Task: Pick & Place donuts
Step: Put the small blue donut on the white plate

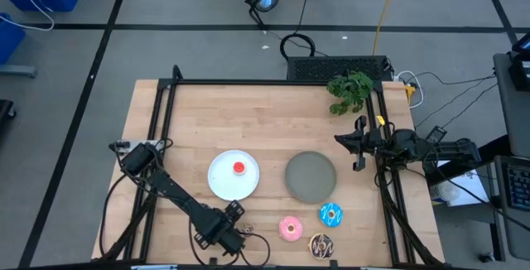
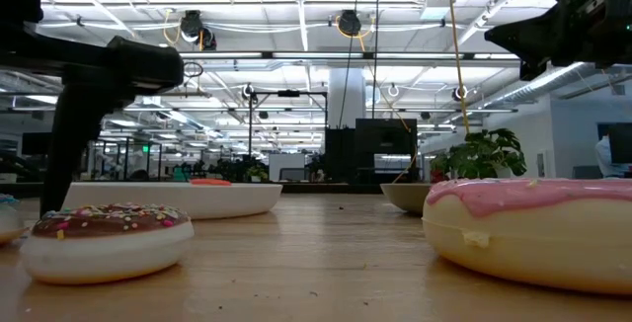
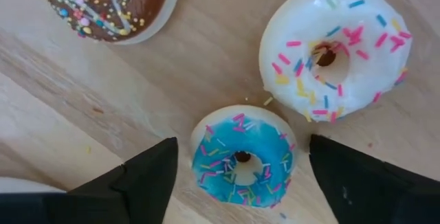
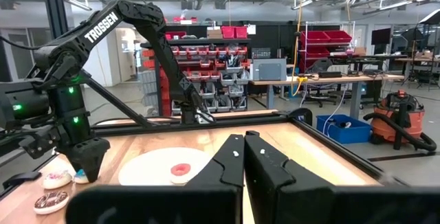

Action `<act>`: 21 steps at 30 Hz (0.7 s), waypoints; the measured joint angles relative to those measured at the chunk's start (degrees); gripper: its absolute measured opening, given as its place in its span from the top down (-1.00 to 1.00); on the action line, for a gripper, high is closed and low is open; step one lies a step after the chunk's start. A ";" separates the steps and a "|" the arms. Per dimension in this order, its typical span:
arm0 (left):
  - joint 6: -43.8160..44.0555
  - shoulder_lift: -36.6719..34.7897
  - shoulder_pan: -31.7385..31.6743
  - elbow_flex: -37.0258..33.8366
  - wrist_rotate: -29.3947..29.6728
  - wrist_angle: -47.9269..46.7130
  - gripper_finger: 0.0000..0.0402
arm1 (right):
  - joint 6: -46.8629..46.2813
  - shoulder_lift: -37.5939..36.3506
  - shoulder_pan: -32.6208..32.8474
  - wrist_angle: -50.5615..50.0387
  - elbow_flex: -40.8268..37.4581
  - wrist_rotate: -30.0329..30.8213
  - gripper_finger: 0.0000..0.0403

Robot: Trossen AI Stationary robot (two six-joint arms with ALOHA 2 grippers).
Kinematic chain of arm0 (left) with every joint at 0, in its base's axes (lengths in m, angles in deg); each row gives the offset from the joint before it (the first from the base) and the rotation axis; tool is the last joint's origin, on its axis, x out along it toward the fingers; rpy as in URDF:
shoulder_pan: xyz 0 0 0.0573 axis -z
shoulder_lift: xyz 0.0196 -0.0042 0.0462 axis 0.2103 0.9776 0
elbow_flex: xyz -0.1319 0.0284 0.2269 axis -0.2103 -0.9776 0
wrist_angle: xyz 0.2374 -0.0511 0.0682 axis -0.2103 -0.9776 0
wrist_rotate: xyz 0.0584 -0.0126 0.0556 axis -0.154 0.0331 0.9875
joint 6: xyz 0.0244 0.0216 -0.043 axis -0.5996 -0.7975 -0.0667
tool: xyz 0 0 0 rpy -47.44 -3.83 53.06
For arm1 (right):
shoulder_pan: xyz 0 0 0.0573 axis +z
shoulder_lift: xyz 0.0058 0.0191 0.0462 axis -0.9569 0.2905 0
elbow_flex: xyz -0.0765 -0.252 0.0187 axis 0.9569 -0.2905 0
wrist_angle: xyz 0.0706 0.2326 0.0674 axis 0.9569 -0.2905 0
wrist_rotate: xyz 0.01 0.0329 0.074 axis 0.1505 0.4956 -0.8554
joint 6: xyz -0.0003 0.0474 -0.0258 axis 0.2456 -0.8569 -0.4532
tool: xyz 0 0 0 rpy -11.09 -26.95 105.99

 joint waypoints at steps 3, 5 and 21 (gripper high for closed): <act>0.05 0.02 0.00 0.00 -0.19 0.11 -0.44 | 0.00 0.00 -0.02 -0.30 0.00 0.00 1.00; 0.03 0.03 0.00 0.00 -0.61 0.10 -0.35 | 0.00 0.01 -0.02 -0.26 0.00 0.00 1.00; 3.50 0.07 -2.22 0.00 -0.94 -0.68 0.13 | 0.00 0.00 0.00 -0.24 -0.02 0.00 1.00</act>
